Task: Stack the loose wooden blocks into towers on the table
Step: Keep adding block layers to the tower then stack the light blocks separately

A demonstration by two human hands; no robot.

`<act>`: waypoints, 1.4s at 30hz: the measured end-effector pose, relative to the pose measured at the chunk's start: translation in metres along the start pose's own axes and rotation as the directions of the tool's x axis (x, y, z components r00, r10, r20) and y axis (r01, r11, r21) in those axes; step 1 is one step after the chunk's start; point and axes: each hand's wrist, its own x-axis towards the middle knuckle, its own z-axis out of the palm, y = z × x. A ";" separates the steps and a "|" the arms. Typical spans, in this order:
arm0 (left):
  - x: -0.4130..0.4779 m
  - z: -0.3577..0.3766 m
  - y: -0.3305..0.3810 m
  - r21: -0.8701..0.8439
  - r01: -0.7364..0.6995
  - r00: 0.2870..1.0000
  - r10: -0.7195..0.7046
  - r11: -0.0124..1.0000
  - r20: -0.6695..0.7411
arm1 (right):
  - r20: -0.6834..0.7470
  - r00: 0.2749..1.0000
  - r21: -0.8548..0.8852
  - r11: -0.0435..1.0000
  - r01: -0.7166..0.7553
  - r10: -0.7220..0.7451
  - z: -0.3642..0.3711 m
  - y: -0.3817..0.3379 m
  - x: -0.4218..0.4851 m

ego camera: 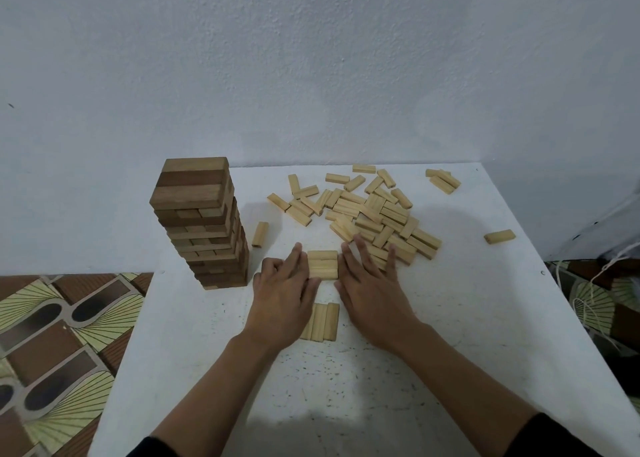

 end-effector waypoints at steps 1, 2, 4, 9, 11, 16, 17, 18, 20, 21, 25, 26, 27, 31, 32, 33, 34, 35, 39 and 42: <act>0.000 0.000 -0.003 -0.013 -0.016 1.000 0.016 1.000 0.018 | -0.010 1.000 0.026 1.000 -0.007 0.007 -0.002 0.000 -0.001; 0.000 -0.001 -0.006 -0.031 -0.038 0.999 0.039 0.999 0.025 | -0.028 0.999 0.071 0.997 -0.020 0.022 -0.004 0.001 -0.002; -0.005 -0.006 -0.012 -0.141 -0.052 0.998 0.055 0.989 0.015 | -0.087 0.993 0.241 0.969 -0.051 0.074 -0.010 0.003 -0.008; -0.041 -0.019 -0.025 -0.431 -0.104 0.995 0.090 0.896 -0.052 | -0.150 0.978 0.519 0.853 -0.049 0.147 -0.016 0.003 -0.040; -0.056 -0.023 -0.029 -0.434 -0.116 0.993 0.115 0.894 -0.029 | -0.137 0.983 0.535 0.844 -0.034 0.126 -0.015 0.002 -0.049; -0.063 -0.031 -0.032 -0.337 -0.164 0.971 0.213 0.927 0.113 | -0.135 0.988 0.500 0.866 0.008 0.069 -0.016 0.008 -0.048; -0.061 -0.031 -0.033 -0.334 -0.172 0.966 0.225 0.927 0.127 | -0.143 0.987 0.491 0.871 0.005 0.075 -0.016 0.012 -0.044; -0.057 -0.031 -0.033 -0.336 -0.178 0.963 0.234 0.925 0.135 | -0.152 0.984 0.486 0.874 -0.009 0.094 -0.017 0.015 -0.041; -0.049 -0.029 -0.033 -0.339 -0.184 0.958 0.245 0.923 0.147 | -0.158 0.979 0.496 0.868 -0.036 0.130 -0.021 0.018 -0.036; -0.045 -0.029 -0.033 -0.336 -0.185 0.956 0.249 0.923 0.157 | -0.143 0.983 0.506 0.862 -0.031 0.119 -0.023 0.016 -0.036; -0.037 -0.028 -0.031 -0.332 -0.201 0.952 0.264 0.922 0.154 | -0.038 0.999 0.478 0.877 0.044 -0.029 -0.026 0.002 -0.044; -0.036 -0.029 -0.030 -0.330 -0.204 0.953 0.264 0.922 0.151 | -0.026 0.999 0.468 0.883 0.039 -0.030 -0.025 0.001 -0.046; -0.035 -0.029 -0.028 -0.330 -0.202 0.954 0.262 0.922 0.147 | -0.023 0.999 0.463 0.886 0.032 -0.024 -0.024 0.000 -0.046; -0.033 -0.028 -0.024 -0.332 -0.193 0.960 0.247 0.923 0.130 | 0.005 0.999 0.475 0.879 0.042 -0.050 -0.023 -0.006 -0.042; -0.034 -0.028 -0.024 -0.342 -0.186 0.962 0.242 0.921 0.127 | 0.016 0.998 0.486 0.873 0.039 -0.054 -0.023 -0.007 -0.040; -0.035 -0.028 -0.024 -0.353 -0.179 0.964 0.236 0.918 0.124 | 0.033 0.998 0.496 0.868 0.033 -0.056 -0.024 -0.007 -0.038; -0.036 -0.028 -0.023 -0.360 -0.176 0.965 0.232 0.916 0.119 | 0.051 0.997 0.502 0.864 0.028 -0.062 -0.025 -0.006 -0.037; -0.036 -0.028 -0.023 -0.359 -0.178 0.966 0.232 0.916 0.114 | 0.069 0.995 0.505 0.863 0.028 -0.073 -0.026 -0.005 -0.035; -0.041 -0.028 -0.021 -0.328 -0.197 0.962 0.248 0.924 0.119 | 0.128 0.980 0.507 0.859 0.069 -0.154 -0.031 -0.003 -0.031; -0.047 -0.027 -0.020 -0.335 -0.194 0.962 0.246 0.922 0.121 | 0.147 0.971 0.511 0.855 0.091 -0.191 -0.034 -0.004 -0.033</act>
